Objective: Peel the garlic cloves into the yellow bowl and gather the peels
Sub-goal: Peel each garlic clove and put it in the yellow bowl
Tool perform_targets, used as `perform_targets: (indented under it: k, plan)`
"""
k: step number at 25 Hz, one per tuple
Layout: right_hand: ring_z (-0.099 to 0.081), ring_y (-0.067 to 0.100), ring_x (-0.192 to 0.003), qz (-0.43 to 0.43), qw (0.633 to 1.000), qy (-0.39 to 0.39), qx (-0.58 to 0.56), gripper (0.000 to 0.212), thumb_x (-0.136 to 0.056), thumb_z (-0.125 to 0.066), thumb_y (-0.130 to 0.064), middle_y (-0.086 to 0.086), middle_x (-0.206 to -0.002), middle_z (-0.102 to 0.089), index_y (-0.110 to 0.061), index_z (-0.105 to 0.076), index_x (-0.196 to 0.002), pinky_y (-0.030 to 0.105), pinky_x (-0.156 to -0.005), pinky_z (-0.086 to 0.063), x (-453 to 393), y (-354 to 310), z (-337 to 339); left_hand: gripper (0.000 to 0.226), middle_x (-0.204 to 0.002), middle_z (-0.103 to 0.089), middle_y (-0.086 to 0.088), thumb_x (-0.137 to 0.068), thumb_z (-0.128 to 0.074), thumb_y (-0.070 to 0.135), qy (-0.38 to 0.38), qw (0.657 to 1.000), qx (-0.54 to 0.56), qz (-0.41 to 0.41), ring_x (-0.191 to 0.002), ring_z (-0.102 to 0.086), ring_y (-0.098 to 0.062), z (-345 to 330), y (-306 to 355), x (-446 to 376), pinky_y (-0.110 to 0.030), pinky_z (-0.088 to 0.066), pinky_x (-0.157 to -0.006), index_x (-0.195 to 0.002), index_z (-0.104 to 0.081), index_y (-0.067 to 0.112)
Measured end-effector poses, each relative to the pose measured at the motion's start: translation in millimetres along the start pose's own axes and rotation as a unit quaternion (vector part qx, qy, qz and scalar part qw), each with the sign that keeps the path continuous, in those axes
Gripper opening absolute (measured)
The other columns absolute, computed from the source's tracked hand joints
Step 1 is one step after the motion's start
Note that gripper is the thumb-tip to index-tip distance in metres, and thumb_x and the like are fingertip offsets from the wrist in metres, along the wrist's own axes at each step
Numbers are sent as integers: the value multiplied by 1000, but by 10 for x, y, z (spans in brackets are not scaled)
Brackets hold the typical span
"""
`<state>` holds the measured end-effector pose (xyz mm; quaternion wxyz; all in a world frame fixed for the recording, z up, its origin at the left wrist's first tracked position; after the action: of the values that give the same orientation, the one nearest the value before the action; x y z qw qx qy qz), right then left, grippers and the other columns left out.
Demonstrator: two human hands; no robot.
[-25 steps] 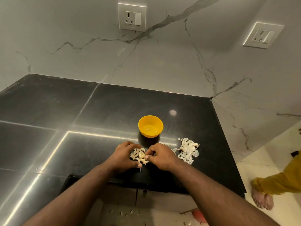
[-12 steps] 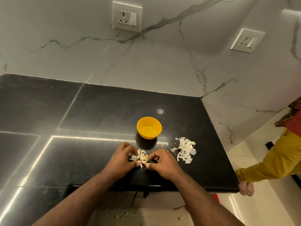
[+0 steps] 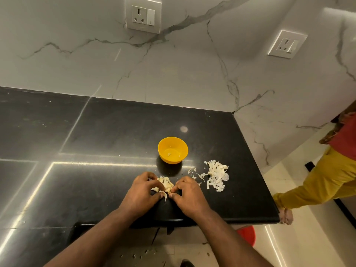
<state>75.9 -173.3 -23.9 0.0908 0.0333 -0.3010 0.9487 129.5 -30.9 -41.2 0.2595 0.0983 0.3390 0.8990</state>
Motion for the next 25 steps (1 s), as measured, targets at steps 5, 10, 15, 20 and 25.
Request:
perform_targets:
  k: [5, 10, 15, 20, 25]
  plan:
    - [-51, 8, -105, 8, 1000, -12, -9, 9, -87, -73, -29, -7, -108, -56, -22, -74, -93, 24, -95, -43, -20, 29, 37, 14, -119, -47, 17, -85, -77, 38, 1, 999, 20, 25, -113, -44, -3, 30, 59, 4, -14, -40, -85, -95, -68, 44]
    - [-55, 9, -95, -1, 999, -28, -34, 6, -86, -74, -29, -6, -103, -59, -24, -72, -88, 25, -86, -47, -43, 29, 51, 16, -115, -51, 15, -92, -71, 26, 30, 995, 65, 62, -98, -54, 0, 112, 44, -4, -8, -40, -72, -104, -67, 36]
    - [-63, 7, -92, -26, 998, 8, -65, 12, -92, -65, -24, -9, -103, -69, -26, -73, -101, 27, -86, -52, -248, 37, 194, 26, -115, -54, 14, -91, -70, 17, 42, 990, 89, 100, -97, -57, 1, 206, -73, -12, -10, -44, -72, -104, -62, 38]
    - [-56, 21, -113, 36, 995, -77, 57, 46, -97, -49, -11, 0, -120, -57, -34, -59, -136, 34, -94, -48, -443, -172, -41, 25, -101, -62, 13, -90, -71, 17, 30, 992, 55, 110, -90, -57, 1, 189, -113, -55, -10, -41, -69, -110, -65, 31]
    - [-56, 25, -114, 40, 990, -94, 100, 32, -98, -54, -19, 2, -120, -53, -30, -67, -126, 40, -96, -49, -519, -173, -97, 25, -105, -64, 8, -91, -67, 21, 15, 993, 26, 112, -97, -60, -6, 147, -101, -125, -20, -47, -79, -116, -69, 28]
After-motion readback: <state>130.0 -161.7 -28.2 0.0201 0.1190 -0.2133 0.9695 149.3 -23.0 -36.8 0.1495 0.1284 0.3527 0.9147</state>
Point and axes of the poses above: each hand's wrist, its own x-axis away from the middle knuckle, its own z-axis out of the back of the hand, y = z × x, the point moved 10 cm from there along -x, towards the middle knuckle
